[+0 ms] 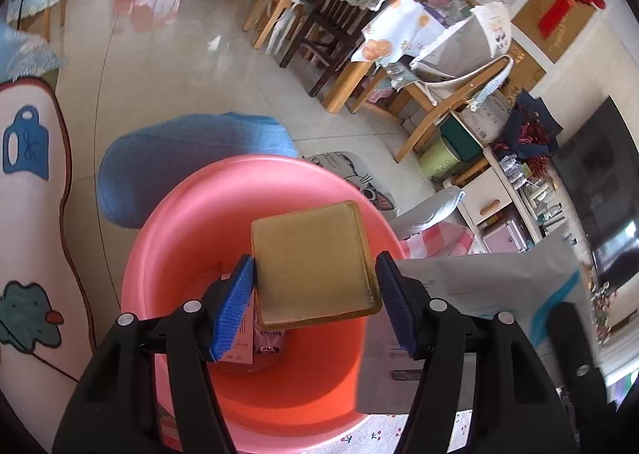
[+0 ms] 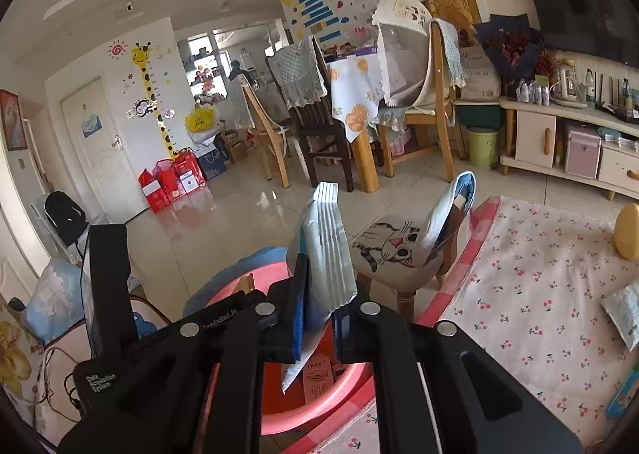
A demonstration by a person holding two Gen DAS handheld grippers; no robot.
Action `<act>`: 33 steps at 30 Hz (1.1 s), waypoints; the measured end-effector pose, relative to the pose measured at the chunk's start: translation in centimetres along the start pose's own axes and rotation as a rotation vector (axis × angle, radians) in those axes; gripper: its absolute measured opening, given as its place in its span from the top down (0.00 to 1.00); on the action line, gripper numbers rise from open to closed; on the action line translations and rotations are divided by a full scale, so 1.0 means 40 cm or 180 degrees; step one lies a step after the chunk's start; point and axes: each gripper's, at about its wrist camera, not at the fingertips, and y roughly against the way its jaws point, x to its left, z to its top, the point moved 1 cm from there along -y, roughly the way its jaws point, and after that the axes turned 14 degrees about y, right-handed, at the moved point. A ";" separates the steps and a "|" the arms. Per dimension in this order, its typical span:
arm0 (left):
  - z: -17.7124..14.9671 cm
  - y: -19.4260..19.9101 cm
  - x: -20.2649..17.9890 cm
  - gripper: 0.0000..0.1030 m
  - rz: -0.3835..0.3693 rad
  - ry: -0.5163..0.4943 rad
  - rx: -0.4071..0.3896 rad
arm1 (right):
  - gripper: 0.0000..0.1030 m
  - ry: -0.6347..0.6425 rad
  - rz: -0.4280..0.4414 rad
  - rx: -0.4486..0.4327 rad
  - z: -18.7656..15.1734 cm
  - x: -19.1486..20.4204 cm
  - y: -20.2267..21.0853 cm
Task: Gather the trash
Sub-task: 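Carry both items to the pink bucket and open both tools to drop them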
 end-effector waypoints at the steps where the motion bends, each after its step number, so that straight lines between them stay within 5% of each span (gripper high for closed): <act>1: 0.005 -0.009 0.004 0.31 0.0033 0.0042 0.0029 | 0.85 -0.0039 0.0040 0.0071 -0.016 -0.002 -0.014; 4: 0.010 -0.019 0.017 0.19 0.0086 0.0158 0.0029 | 0.71 -0.0126 0.0036 0.0219 -0.048 -0.014 -0.049; 6: 0.009 -0.014 0.023 0.15 0.0102 0.0228 -0.0034 | 0.46 -0.0177 -0.0029 0.0214 -0.072 -0.031 -0.043; 12: -0.004 -0.011 0.013 0.13 0.0118 0.0140 -0.0097 | 0.20 -0.0211 -0.0324 0.0183 -0.109 -0.087 0.011; 15: -0.017 -0.007 -0.007 0.12 0.0095 -0.0031 -0.0128 | 0.13 -0.0134 -0.0524 0.0205 -0.129 -0.108 0.046; 24: -0.081 -0.005 -0.095 0.12 -0.0014 -0.0663 -0.0100 | 0.12 0.0077 -0.0923 0.0257 -0.196 -0.162 0.167; 33: -0.194 0.027 -0.190 0.12 -0.0487 -0.1384 -0.0091 | 0.10 0.0144 -0.1230 0.0243 -0.261 -0.208 0.303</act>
